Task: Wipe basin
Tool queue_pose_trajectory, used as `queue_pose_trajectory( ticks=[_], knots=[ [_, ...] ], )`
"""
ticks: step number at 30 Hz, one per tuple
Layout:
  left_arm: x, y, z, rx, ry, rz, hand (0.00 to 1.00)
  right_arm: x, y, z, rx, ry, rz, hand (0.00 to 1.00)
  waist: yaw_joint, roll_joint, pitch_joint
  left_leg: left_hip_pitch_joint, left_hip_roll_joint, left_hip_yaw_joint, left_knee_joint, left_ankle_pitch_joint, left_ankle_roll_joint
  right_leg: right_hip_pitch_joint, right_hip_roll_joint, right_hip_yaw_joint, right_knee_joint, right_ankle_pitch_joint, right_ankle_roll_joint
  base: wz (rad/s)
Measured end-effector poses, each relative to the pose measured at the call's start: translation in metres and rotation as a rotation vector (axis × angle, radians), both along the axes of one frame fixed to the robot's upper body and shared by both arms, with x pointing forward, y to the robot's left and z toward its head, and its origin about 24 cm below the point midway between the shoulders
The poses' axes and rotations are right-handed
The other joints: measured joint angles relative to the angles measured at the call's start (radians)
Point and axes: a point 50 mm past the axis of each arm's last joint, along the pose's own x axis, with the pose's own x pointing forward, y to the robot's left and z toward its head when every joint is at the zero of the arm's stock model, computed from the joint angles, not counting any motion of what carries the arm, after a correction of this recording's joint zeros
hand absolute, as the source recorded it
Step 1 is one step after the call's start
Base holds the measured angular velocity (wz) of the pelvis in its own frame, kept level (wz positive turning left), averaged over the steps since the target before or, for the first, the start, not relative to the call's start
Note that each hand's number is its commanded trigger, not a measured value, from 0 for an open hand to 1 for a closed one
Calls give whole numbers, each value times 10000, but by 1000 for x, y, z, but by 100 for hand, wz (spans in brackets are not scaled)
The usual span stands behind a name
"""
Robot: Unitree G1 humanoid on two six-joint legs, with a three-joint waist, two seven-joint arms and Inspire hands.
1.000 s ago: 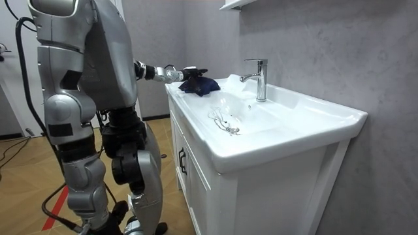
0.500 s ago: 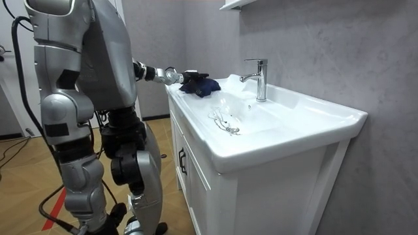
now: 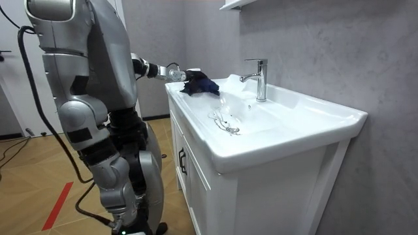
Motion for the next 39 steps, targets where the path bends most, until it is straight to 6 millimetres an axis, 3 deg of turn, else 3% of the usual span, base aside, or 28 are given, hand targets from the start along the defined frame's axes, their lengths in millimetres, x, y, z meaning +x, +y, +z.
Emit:
queue_pose_trajectory(
  ticks=[12, 20, 26, 32, 34, 38, 39],
  knots=[
    [-10, 7, -8, -45, 491, 454, 100, 8, -1, 0, -161, -237, -40, 0, 89, 215, -35, 426, -47, 42, -291, 35, -49, 372, -25, 17, -147, -23, -7, -1],
    [-15, 7, -13, -779, 286, 869, 100, 12, 0, 0, -101, -443, -129, 0, 249, 195, -43, 774, -149, 21, -552, 86, -69, 666, -112, -79, -288, -131, 5, 2],
    [-14, 6, -9, -1614, -513, 1111, 100, 25, 5, 0, 335, -1244, -386, 0, 256, 52, -110, 612, -226, -191, -506, 87, -66, 701, -181, -457, -312, -155, 27, 15],
    [-3, 0, 6, -1920, -832, 516, 100, 35, 9, 0, 811, -1934, -523, 0, 286, -66, -79, 375, -323, -653, -275, 84, -55, 795, -202, -863, -385, -169, 52, 24],
    [1, -9, 15, -1901, -977, -102, 100, 36, 10, 0, 926, -2066, -643, 0, 286, -100, -1, 16, -325, -758, -60, 78, -47, 666, -199, -1122, -438, -164, 44, 36],
    [5, -18, 25, -1855, -1328, -649, 100, 35, 11, -1, 1059, -2132, -522, 0, 314, -40, 47, -279, -313, -790, 178, 70, -40, 562, -172, -1209, -448, -167, 40, 18],
    [6, -21, 30, -1831, -1548, -856, 100, 37, 12, 0, 1174, -2259, -496, 0, 312, -57, 123, -299, -321, -848, 171, 70, -40, 547, -165, -1219, -444, -167, 40, 7]
  ],
)
